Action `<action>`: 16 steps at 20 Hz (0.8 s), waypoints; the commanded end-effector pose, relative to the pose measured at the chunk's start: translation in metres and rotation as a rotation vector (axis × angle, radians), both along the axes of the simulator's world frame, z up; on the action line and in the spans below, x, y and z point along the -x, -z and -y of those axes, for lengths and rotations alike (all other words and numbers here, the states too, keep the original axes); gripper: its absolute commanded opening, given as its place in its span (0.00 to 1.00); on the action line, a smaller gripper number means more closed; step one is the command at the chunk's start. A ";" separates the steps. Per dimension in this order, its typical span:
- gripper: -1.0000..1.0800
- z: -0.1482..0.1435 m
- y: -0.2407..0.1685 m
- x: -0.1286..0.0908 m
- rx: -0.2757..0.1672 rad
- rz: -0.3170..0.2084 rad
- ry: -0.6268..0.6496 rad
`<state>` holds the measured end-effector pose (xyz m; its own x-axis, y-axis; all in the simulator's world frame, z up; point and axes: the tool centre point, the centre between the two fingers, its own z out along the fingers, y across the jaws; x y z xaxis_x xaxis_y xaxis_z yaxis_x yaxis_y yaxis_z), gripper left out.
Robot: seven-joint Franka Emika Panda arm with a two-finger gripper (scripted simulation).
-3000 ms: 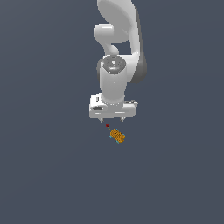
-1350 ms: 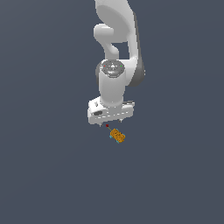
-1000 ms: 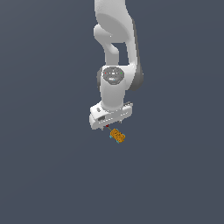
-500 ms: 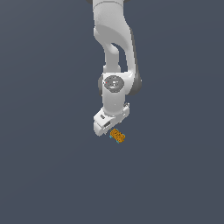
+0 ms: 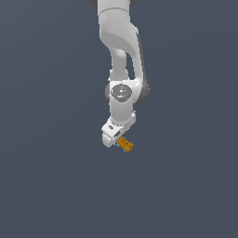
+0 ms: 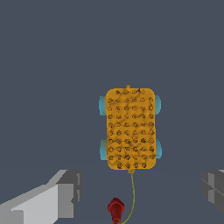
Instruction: Pick up the object and move it to a goal position.
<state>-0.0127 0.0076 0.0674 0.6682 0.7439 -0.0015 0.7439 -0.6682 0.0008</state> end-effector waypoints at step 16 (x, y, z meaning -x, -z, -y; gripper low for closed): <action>0.96 -0.001 0.042 0.002 -0.001 0.000 -0.018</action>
